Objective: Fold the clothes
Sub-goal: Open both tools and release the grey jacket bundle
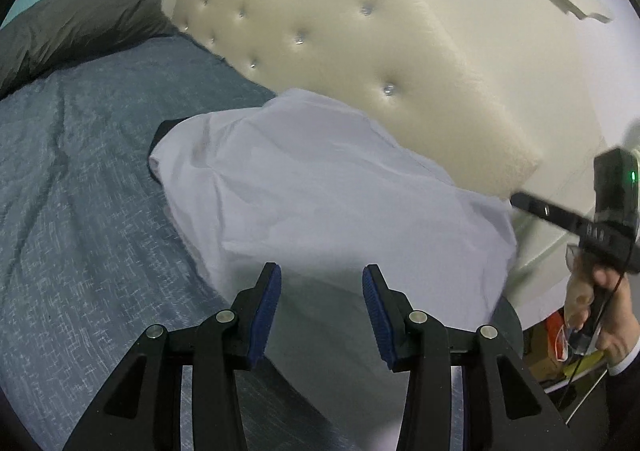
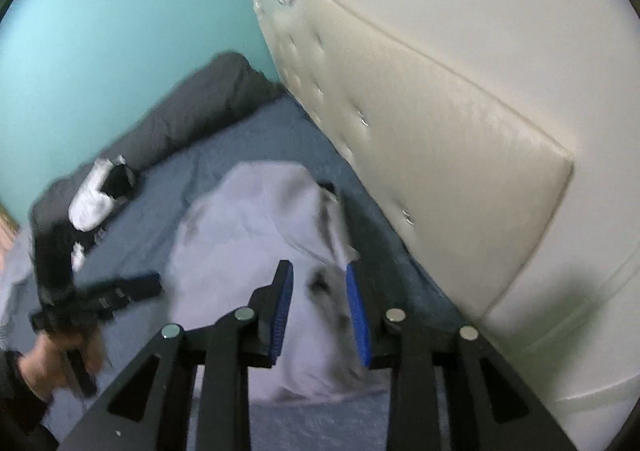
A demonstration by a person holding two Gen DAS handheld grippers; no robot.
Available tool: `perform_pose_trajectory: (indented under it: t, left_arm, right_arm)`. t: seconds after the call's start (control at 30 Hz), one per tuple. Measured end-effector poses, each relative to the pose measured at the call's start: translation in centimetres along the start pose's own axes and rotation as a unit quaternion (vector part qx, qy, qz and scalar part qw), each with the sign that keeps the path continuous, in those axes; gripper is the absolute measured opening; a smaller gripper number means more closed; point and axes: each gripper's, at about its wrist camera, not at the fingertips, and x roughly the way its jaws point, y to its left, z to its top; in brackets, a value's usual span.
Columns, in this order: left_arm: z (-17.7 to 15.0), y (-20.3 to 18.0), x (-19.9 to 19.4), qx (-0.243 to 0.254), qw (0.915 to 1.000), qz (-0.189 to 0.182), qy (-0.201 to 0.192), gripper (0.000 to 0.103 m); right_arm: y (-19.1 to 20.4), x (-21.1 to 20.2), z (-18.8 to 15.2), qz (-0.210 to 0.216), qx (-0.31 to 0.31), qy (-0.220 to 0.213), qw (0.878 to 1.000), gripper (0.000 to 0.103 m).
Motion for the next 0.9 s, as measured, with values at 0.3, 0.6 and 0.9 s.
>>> perform_pose_trajectory:
  t: [0.3,0.6,0.9]
  left_arm:
    - [-0.6,-1.2,1.2,0.02,0.9992,0.032,0.013,0.046]
    - [-2.6,0.4,2.2,0.0,0.9993,0.026,0.028,0.047]
    - [-3.5,0.6,3.4,-0.011,0.9989,0.021,0.041,0.047]
  right_arm:
    - [-0.3,6.2,-1.9,-0.006,-0.008,0.055,0.998,0.001]
    - [-4.7,9.3,-4.8,0.023,0.093,0.056,0.994,0.0]
    - [-5.3,10.0,-5.6,0.032,0.124,0.056,0.99,0.0]
